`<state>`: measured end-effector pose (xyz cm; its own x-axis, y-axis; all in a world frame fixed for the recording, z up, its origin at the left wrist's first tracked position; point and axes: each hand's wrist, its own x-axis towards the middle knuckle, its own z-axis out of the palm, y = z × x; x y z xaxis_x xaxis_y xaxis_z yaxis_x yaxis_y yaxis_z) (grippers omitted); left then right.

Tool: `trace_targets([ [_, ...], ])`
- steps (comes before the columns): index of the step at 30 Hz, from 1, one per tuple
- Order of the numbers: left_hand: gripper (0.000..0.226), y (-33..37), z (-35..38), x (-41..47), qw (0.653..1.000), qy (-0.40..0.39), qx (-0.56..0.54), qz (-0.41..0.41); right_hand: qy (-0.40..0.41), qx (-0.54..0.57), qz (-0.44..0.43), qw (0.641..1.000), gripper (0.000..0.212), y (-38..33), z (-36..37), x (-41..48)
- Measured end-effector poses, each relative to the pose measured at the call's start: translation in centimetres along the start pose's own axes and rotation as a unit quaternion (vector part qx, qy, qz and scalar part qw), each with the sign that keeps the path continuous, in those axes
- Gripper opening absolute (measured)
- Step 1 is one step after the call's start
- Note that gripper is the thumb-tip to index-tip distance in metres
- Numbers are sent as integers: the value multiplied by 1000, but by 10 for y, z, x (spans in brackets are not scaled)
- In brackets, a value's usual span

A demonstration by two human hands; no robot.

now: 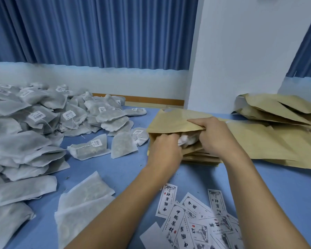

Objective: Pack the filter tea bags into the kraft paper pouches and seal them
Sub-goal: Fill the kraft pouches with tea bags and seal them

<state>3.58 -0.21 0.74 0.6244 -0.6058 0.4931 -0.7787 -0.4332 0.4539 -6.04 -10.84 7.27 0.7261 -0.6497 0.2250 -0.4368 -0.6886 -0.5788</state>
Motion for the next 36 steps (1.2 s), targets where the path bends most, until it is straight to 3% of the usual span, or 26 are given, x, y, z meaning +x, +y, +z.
trace_targets([
  [2,25,1,9,27,993,-39,99,-60,6,-10,-2,1000,73,-4,0,-1],
  [4,38,-5,22,49,988,-61,124,-68,6,-27,-11,1000,71,-10,6,-2],
  [7,38,-15,34,70,984,-146,11,-103,7,-42,0,999,69,-15,21,-4],
  [9,39,-12,33,69,979,-189,-10,-78,28,-65,13,997,69,-13,27,-2],
  [13,33,-11,11,33,992,-100,-72,-21,72,-83,24,994,69,-7,25,3],
  [15,20,-18,-2,-2,995,38,-47,85,75,-86,26,993,69,-4,24,5],
  [17,12,-31,-10,-34,962,198,-86,168,76,-91,26,993,70,-3,24,3],
  [19,10,-46,-18,-39,944,276,-146,107,83,-94,26,992,70,-2,23,4],
  [21,17,-64,-22,-23,954,263,-117,-80,84,-93,26,992,70,-1,23,4],
  [24,50,-96,-18,-6,954,58,3,-293,84,-90,28,992,71,0,25,2],
  [25,51,-102,-15,-7,950,-1,33,-310,85,-89,28,992,72,1,25,2],
  [27,40,-104,-3,-13,959,-36,91,-266,84,-87,28,992,73,2,25,3],
  [29,26,-94,4,-21,971,-2,103,-214,84,-87,28,992,74,3,25,3],
  [32,16,-85,6,-28,972,74,-9,-222,86,-86,28,992,75,4,26,4],
  [34,15,-80,-1,-29,953,166,-121,-222,91,-84,28,992,75,5,26,4],
  [36,17,-71,-13,-31,925,299,-198,-125,94,-76,27,992,75,6,25,4],
])
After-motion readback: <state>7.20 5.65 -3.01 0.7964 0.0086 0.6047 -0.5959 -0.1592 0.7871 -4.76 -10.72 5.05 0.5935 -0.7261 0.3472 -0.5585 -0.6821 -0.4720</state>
